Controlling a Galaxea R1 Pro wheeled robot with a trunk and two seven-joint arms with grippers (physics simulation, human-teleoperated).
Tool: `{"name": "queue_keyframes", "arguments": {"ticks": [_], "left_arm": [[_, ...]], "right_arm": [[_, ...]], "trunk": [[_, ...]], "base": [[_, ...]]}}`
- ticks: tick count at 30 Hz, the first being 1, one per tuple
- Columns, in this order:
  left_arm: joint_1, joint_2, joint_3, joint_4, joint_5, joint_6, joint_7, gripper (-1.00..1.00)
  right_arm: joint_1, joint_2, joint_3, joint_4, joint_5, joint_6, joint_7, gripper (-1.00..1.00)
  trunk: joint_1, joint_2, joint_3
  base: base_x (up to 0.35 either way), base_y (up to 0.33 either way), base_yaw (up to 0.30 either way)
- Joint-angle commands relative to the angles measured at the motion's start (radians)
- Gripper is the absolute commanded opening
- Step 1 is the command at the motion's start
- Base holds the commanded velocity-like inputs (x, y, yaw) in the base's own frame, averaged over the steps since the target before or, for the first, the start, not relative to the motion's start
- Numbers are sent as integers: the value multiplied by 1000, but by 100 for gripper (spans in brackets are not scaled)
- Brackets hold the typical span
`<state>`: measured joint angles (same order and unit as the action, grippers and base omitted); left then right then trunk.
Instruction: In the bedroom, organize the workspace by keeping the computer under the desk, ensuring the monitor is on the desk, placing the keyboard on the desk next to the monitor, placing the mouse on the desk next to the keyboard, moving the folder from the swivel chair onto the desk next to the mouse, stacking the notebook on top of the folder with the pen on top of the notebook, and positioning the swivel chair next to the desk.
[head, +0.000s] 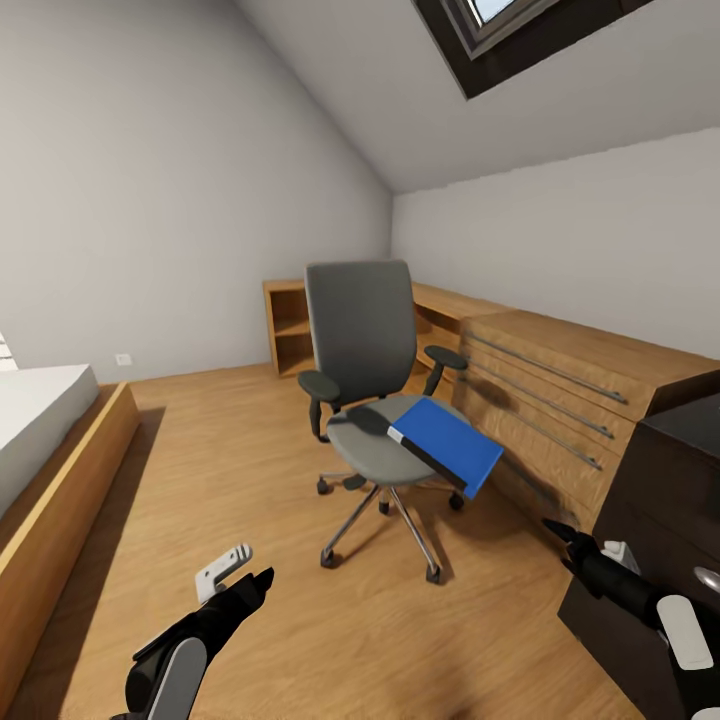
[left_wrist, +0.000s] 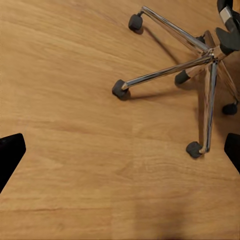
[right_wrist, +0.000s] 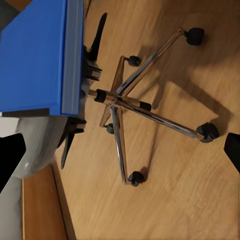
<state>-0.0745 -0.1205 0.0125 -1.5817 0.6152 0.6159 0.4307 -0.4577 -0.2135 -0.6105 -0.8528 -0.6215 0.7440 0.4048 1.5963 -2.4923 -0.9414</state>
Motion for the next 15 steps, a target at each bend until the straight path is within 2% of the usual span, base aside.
{"name": "queue_keyframes", "arguments": {"ticks": [1,12,15], "left_arm": [[-1,-1,1,-1,11,3,8,100],[-1,-1,1,-1,11,3,8,100],[-1,0,1,-1,11,3,8,100]], "right_arm": [[-1,0,-3,0,0,6,3,100],[-1,0,-3,0,0,3,3,100],[-1,0,-3,0,0,3,3,100]], "trunk": [[4,-8,-4],[9,-10,-47],[9,-10,-47]], "base": [[0,0,0],[0,0,0],[0,0,0]]}}
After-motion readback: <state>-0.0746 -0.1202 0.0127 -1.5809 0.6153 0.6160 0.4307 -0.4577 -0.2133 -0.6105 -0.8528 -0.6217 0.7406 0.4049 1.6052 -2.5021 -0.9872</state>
